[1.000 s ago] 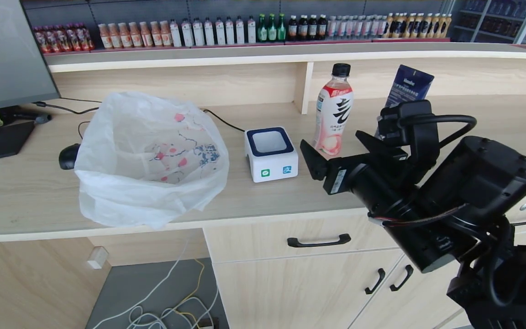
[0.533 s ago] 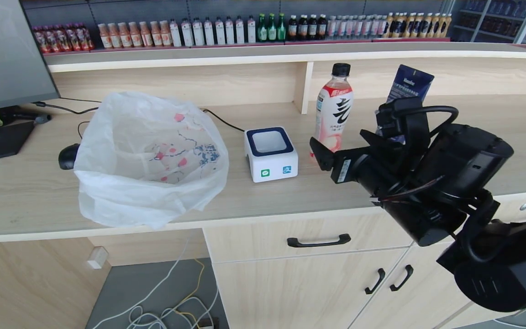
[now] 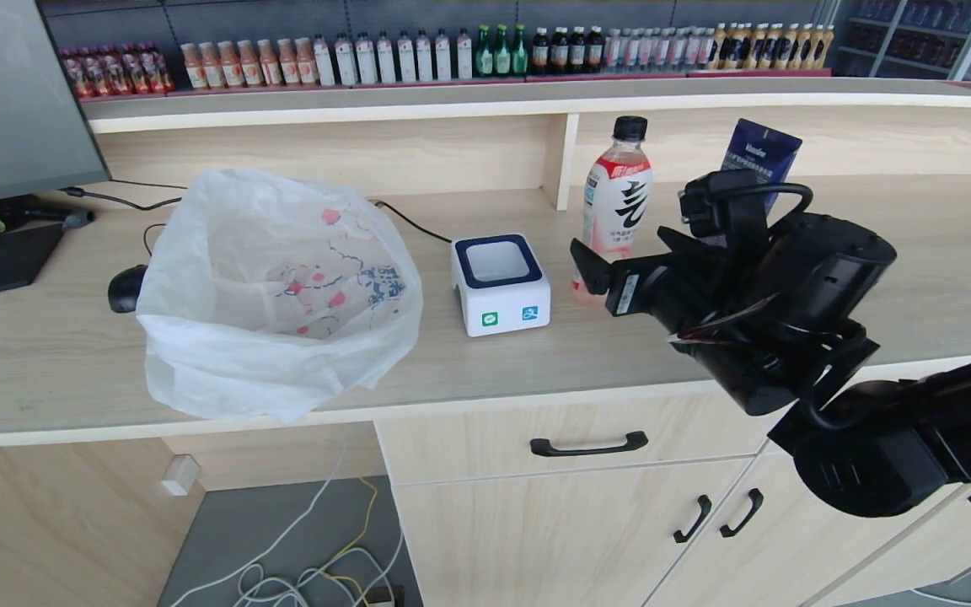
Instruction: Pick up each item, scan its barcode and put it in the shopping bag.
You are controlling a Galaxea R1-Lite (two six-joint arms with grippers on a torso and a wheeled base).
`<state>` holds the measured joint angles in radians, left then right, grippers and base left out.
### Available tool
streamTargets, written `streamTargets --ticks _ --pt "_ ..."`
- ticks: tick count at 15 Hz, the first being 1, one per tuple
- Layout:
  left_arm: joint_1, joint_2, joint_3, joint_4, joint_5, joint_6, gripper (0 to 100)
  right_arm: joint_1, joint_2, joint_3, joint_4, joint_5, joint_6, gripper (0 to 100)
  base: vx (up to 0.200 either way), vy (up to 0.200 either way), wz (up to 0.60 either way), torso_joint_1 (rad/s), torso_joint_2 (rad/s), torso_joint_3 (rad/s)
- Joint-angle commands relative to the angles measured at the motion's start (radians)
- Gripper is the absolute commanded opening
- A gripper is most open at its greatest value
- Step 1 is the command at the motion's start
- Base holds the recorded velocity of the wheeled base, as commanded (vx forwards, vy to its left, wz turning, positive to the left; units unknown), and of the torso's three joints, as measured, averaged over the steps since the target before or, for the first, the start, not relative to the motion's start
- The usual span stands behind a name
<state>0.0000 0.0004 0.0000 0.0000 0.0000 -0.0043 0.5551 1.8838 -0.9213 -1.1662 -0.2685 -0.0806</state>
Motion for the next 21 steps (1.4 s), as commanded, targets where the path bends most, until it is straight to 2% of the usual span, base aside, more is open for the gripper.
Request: streamTargets --ticks 1,9,16,19,21 --pt "0.000 0.000 0.000 0.000 0.000 0.000 100 -0.020 0.018 -0.005 -0.001 0.012 -0.001 100 0.000 0.000 0.00 0.000 0.00 0.000" --pt "0.000 0.000 0.000 0.000 0.000 0.000 100 -0.060 0.089 -0.094 0.000 0.072 -0.001 100 0.000 0.000 0.00 0.000 0.00 0.000" --pt "0.000 0.000 0.000 0.000 0.000 0.000 100 -0.095 0.113 -0.116 0.000 0.134 -0.001 100 0.000 0.000 0.00 0.000 0.00 0.000" --pt "0.000 0.000 0.000 0.000 0.000 0.000 100 -0.103 0.153 -0.195 0.005 0.149 -0.001 100 0.000 0.000 0.00 0.000 0.00 0.000" --pt "0.000 0.000 0.000 0.000 0.000 0.000 100 -0.107 0.158 -0.228 0.062 0.150 0.001 100 0.000 0.000 0.00 0.000 0.00 0.000"
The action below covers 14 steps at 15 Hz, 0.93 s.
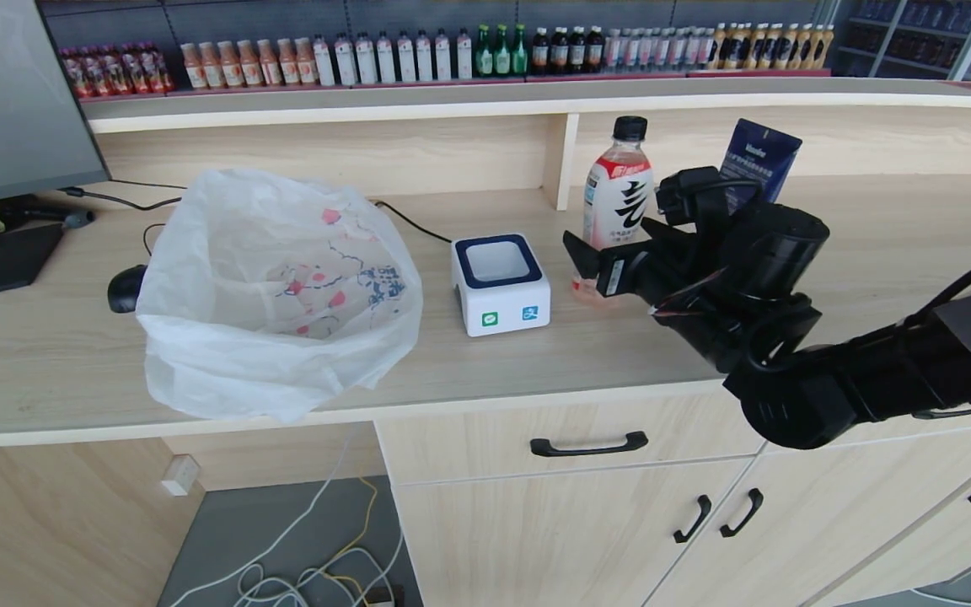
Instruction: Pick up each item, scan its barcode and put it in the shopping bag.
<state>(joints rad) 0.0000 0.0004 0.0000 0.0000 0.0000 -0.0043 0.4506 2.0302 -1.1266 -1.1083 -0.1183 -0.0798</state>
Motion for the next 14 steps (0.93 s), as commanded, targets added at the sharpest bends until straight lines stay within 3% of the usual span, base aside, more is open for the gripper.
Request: streamTargets --ticks 1,7,14 --pt "0.000 0.000 0.000 0.000 0.000 0.000 100 -0.010 0.016 -0.056 0.033 0.000 0.011 100 0.000 0.000 0.00 0.000 0.00 0.000" --pt "0.000 0.000 0.000 0.000 0.000 0.000 100 -0.012 0.035 -0.147 0.104 0.006 0.015 100 0.000 0.000 0.00 0.000 0.00 0.000" --pt "0.000 0.000 0.000 0.000 0.000 0.000 100 -0.026 0.038 -0.154 0.104 0.019 0.015 100 0.000 0.000 0.00 0.000 0.00 0.000"
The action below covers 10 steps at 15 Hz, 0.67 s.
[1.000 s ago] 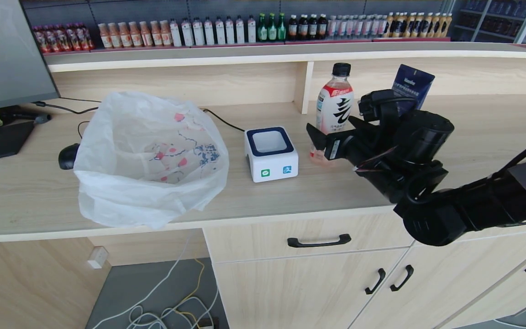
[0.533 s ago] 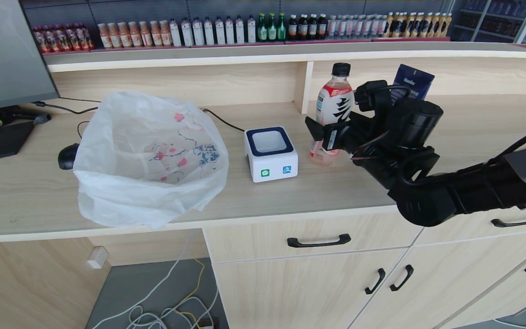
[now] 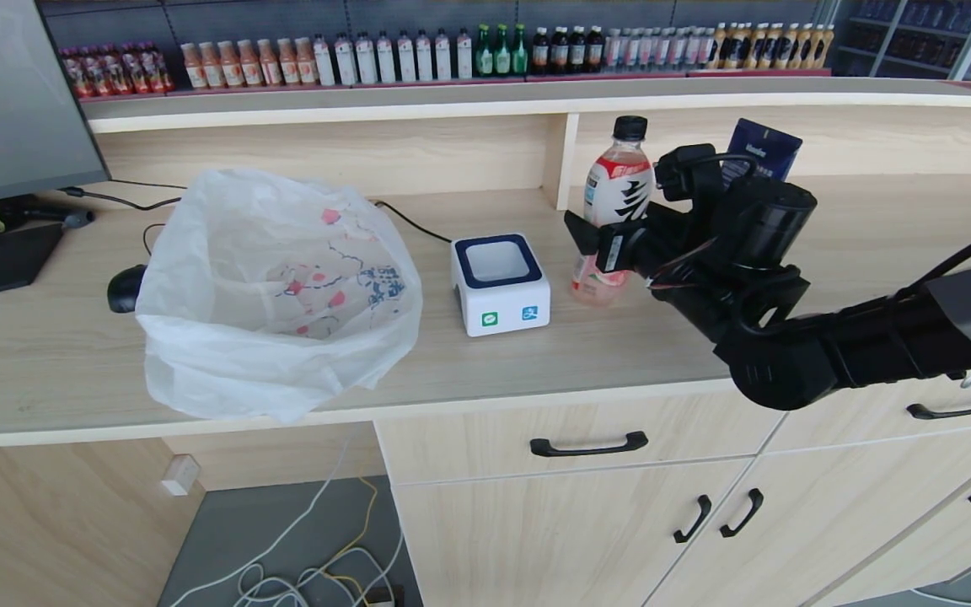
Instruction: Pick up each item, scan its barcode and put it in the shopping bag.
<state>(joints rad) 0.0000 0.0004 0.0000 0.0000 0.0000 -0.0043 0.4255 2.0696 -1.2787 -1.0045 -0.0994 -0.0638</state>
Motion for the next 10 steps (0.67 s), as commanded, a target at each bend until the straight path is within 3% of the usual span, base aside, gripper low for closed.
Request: streamTargets --ticks 1,4,5,10 --pt "0.000 0.000 0.000 0.000 0.000 0.000 100 -0.001 -0.002 0.001 0.000 0.000 -0.001 100 0.000 0.000 0.00 0.000 0.00 0.000" --pt "0.000 0.000 0.000 0.000 0.000 0.000 100 0.001 -0.003 -0.002 -0.002 0.001 -0.001 100 0.000 0.000 0.00 0.000 0.00 0.000" --pt "0.000 0.000 0.000 0.000 0.000 0.000 100 -0.001 -0.008 -0.001 -0.002 0.001 0.001 0 0.000 0.000 0.00 0.000 0.00 0.000" --pt "0.000 0.000 0.000 0.000 0.000 0.000 100 -0.002 -0.029 0.006 -0.003 0.024 0.002 0 0.000 0.000 0.00 0.000 0.00 0.000"
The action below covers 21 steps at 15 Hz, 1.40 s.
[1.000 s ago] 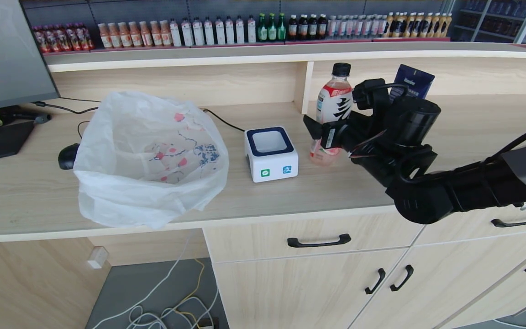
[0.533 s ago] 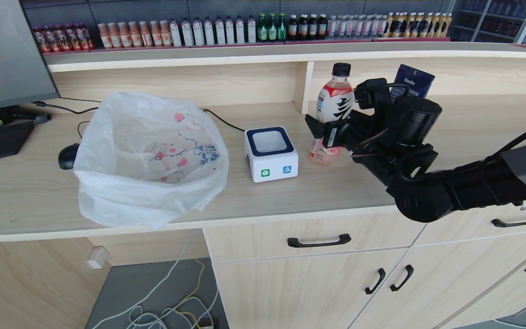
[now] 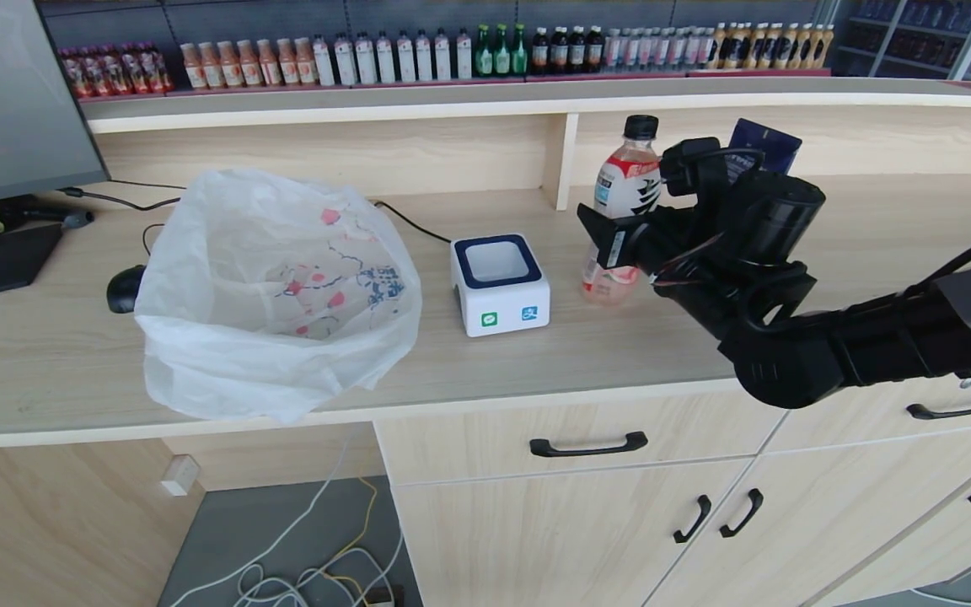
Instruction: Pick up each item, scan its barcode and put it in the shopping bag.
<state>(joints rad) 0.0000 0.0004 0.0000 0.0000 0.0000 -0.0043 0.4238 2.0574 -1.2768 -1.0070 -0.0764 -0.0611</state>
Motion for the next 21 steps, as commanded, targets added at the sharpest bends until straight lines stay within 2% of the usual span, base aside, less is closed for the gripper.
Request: streamTargets --ticks 1,8,13,18,21 --pt "0.000 0.000 0.000 0.000 0.000 0.000 100 0.001 -0.020 0.004 0.001 0.001 0.010 0 0.000 0.000 0.00 0.000 0.00 0.000" --pt "0.000 0.000 0.000 0.000 0.000 0.000 100 0.003 -0.059 0.011 -0.001 0.001 0.018 0 0.000 0.000 0.00 0.000 0.00 0.000" --pt "0.000 0.000 0.000 0.000 0.000 0.000 100 0.003 -0.126 0.088 -0.001 0.001 0.018 0 0.000 0.000 0.00 0.000 0.00 0.000" --pt "0.000 0.000 0.000 0.000 0.000 0.000 100 0.021 -0.381 0.407 -0.035 0.001 0.018 0 0.000 0.000 0.00 0.000 0.00 0.000" --pt "0.000 0.000 0.000 0.000 0.000 0.000 100 0.026 -0.500 0.547 -0.035 0.012 0.029 0 0.000 0.000 0.00 0.000 0.00 0.000"
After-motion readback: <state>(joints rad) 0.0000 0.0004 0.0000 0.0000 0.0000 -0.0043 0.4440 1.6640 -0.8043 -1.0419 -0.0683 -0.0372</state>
